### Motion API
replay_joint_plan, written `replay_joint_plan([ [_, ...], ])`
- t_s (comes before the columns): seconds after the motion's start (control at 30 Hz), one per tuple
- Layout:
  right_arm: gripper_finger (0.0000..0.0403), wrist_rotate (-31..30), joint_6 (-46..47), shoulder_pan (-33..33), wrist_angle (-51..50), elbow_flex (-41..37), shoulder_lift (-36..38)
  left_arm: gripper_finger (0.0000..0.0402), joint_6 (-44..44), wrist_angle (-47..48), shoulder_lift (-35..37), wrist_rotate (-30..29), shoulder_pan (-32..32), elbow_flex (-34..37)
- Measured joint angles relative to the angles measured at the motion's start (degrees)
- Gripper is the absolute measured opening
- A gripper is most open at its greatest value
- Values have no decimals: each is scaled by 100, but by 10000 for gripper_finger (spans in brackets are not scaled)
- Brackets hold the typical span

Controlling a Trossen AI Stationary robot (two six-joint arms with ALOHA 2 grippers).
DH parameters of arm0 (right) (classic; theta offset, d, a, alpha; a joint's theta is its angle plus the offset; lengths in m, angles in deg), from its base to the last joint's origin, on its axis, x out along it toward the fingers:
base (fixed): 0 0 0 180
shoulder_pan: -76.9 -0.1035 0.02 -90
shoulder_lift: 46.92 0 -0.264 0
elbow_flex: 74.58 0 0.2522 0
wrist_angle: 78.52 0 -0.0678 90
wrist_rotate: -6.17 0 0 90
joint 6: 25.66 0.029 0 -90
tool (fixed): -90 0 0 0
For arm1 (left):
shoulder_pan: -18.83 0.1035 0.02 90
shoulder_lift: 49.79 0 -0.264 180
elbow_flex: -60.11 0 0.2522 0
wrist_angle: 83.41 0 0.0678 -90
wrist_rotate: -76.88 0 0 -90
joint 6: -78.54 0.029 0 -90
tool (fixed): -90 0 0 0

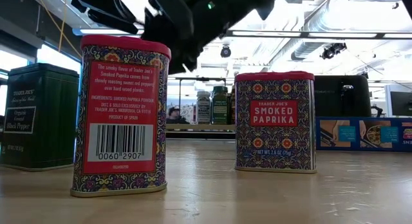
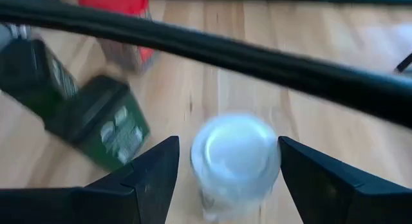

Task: Shelf spices
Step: Put the white seasoning bottle on the shelf aligned with the other white seasoning bottle

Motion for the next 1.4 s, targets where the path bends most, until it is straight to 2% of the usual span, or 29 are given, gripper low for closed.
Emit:
replay_joint_plan([
  [0.47, 255, 17, 145, 65, -53, -6, -74, 273, -45, 1, 0, 2, 0, 0],
  [0.57, 236, 17, 134, 65, -32, -6, -74, 273, -62, -1, 0, 4, 0, 0],
  [0.7, 184, -3, 131, 69, 51, -6, -74, 273, -60, -1, 0, 4, 0, 0],
  [0.83, 184, -65, 131, 141, 38, -6, -50, 273, -58, 1, 0, 2, 0, 0],
  [1.03, 184, -533, -119, 340, -609, -10, 474, 273, -40, 23, 7, -9, -11, 0],
  [1.17, 184, -880, -472, 569, -1211, -10, 999, 273, -42, 57, 10, -302, -125, 0],
  [1.4, 184, -971, -1050, 1415, -1739, -3, 1789, 273, -150, 269, 31, -814, -437, 0],
])
